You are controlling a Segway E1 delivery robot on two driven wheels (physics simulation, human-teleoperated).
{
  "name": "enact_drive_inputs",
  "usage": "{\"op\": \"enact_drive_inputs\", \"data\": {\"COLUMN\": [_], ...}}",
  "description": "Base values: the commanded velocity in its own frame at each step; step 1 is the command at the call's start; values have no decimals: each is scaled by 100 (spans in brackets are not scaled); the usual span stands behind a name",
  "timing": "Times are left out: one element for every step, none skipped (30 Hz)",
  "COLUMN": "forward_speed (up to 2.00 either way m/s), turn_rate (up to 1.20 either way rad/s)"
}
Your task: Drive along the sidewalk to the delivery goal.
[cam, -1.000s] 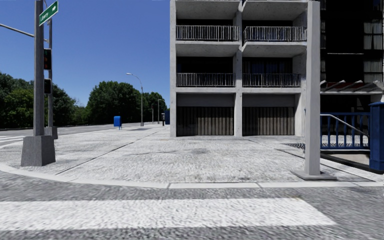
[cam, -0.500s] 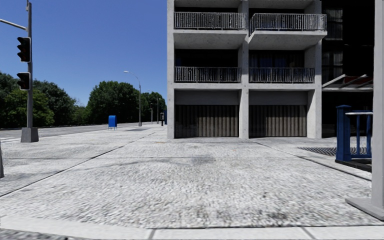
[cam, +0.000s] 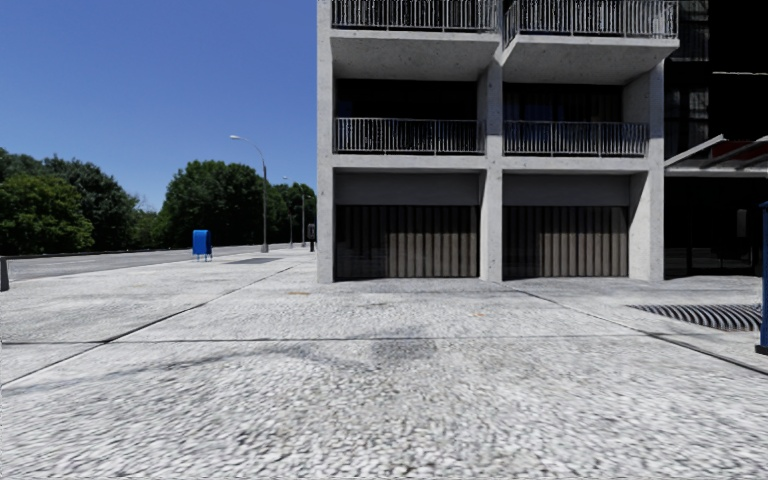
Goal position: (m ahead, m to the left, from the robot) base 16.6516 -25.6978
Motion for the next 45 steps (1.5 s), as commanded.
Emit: {"op": "enact_drive_inputs", "data": {"forward_speed": [165, 165, 163, 161, 160, 160, 160, 160, 160, 160, 160, 160, 160, 160, 160, 160, 160, 160, 160, 160, 160, 160, 160, 160, 160, 160, 160, 160, 160, 160, 160, 160, 160, 160, 160, 160, 160, 160, 160, 160, 160, 160, 161, 200, 200], "turn_rate": [-24, -24, -25, -28, -30, -30, -31, -31, -33, -34, -34, -37, -40, -45, -45, -53, -57, -57, -58, -58, -59, -61, -61, -61, -61, -61, -61, -61, -61, -61, -61, -61, -61, -61, -61, -61, -61, -61, -61, -61, -61, -61, -61, -61, -61]}}
